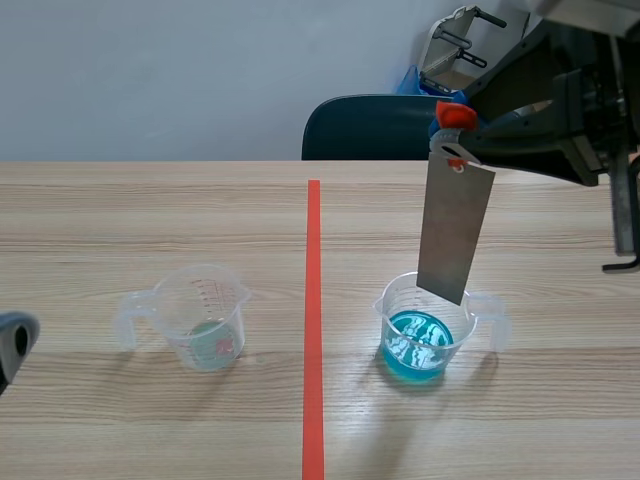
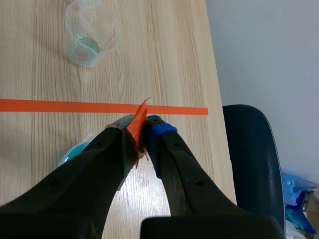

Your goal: Do the redox reaction experiment

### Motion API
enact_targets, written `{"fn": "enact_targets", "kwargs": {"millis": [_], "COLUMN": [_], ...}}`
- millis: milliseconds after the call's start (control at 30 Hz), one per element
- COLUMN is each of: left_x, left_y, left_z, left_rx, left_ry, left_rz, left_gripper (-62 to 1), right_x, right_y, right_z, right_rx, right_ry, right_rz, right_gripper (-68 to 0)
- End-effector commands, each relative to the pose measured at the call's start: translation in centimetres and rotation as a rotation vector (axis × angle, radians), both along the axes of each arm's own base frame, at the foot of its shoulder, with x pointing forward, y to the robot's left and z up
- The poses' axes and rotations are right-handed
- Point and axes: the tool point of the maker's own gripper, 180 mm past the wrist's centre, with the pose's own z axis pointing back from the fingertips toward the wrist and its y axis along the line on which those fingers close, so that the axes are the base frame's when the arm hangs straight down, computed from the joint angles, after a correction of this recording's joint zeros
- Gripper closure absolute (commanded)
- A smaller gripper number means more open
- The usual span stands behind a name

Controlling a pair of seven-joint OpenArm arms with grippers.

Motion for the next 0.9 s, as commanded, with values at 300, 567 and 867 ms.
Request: {"fn": "enact_targets", "kwargs": {"millis": [300,567,867], "left_x": [3.4,6.3,8.2], "left_y": [-3.6,-7.3,-13.6], "left_z": [-2.2,-5.0,-7.6], "left_rx": [-0.132,-0.187,-0.240], "left_ry": [-0.055,-0.060,-0.051], "left_rz": [-0.119,-0.240,-0.400], "left_gripper": [-24.7,-2.3,-2.3], "right_x": [0.0,0.0,0.0], "right_y": [0.4,0.4,0.4], "right_z": [0.9,0.9,0.9], "right_rx": [0.016,0.016,0.016], "right_ry": [-0.025,-0.025,-0.025], "right_rz": [0.015,0.015,0.015], "right_gripper": [-0.8,-0.8,-0.8]}}
